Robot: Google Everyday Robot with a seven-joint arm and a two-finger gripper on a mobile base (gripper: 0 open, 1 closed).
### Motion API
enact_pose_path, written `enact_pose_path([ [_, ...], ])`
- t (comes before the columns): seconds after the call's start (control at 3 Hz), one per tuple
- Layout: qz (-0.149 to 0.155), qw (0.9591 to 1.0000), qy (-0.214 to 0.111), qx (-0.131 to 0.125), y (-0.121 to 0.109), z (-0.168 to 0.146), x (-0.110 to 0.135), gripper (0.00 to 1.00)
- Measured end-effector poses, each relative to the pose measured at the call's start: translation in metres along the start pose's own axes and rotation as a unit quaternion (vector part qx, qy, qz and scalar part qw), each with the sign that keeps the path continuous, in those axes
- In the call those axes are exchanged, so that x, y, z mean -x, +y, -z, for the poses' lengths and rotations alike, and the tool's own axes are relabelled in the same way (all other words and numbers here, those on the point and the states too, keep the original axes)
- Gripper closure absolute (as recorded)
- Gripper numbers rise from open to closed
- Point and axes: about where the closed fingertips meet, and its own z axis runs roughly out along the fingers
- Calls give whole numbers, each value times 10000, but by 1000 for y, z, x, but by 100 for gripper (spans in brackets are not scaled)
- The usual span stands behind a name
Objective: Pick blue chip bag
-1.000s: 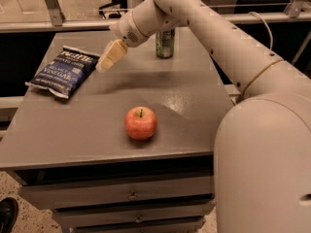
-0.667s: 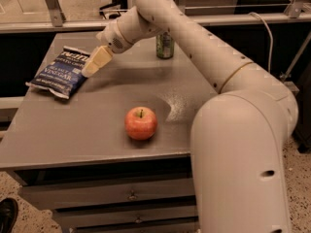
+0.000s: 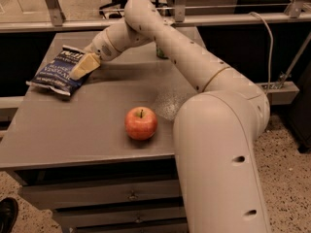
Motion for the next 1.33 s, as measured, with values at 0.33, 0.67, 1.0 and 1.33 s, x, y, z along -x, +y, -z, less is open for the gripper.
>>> enact_pose_path([
  [0.33,-169,9998,-60,41,0,-4,-4,55],
  [0.67,-282,9995,-117,-20,-1,0,-8,78],
  [1.0,-181,9974,-574,-394,-4,44,15,100],
  [1.33,-1,9929,-938,-736,-2,88,37,100],
])
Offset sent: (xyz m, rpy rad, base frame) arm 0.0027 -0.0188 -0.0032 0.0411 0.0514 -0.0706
